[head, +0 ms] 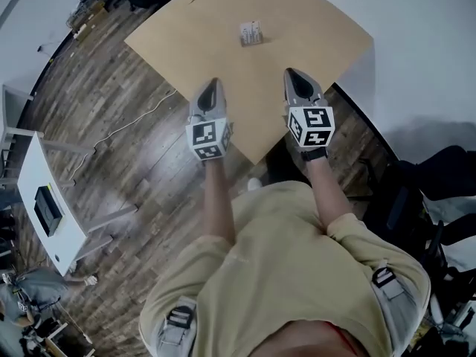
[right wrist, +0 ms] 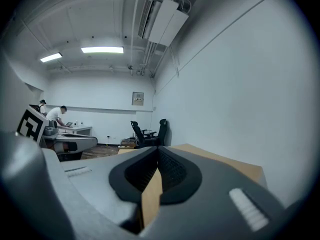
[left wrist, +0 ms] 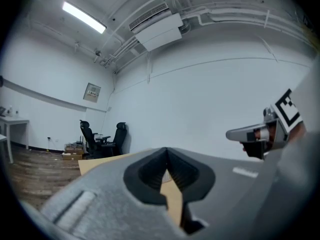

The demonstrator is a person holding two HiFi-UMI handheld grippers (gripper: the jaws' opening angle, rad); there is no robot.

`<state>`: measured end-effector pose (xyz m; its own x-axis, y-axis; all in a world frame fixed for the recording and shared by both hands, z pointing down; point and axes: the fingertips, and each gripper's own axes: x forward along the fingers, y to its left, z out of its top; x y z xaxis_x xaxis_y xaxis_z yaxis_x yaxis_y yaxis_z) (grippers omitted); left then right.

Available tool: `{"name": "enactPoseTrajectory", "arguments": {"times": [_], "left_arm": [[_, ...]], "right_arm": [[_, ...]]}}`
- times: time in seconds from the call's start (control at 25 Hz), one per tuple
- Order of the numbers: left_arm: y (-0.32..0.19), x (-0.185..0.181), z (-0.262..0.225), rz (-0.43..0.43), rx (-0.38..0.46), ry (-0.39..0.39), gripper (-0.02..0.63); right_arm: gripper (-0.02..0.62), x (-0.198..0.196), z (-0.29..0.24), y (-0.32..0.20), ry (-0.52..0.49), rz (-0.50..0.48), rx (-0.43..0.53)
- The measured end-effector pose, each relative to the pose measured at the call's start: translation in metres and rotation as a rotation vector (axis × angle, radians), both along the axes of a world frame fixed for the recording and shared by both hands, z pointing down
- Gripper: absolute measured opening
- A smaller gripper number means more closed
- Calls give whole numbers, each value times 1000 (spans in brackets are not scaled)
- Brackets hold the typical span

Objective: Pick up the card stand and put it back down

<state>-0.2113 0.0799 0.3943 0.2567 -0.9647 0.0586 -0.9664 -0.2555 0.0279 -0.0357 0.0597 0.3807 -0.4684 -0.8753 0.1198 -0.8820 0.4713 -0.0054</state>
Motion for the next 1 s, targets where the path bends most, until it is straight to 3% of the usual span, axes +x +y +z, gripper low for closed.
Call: {"name": "enactPoseTrajectory", "arguments": {"times": [0.36,0.64,0.84,1.0], "left_arm": [[-65,-24,55,58,-102,-61,0],[-123,-29,99,111,-232,-61,2],[-164,-31,125,163,-293,-122,5],[-203,-32,140,201,-326,-138,53]], "right_arm": [[3,-33,48,-82,-20,-87,-95],[3,-32,72,-155,-16,-128,-151],[3,-16,105,-198,-29,-111,-218],[3,-3,137,-233,51,-90,-236]]}}
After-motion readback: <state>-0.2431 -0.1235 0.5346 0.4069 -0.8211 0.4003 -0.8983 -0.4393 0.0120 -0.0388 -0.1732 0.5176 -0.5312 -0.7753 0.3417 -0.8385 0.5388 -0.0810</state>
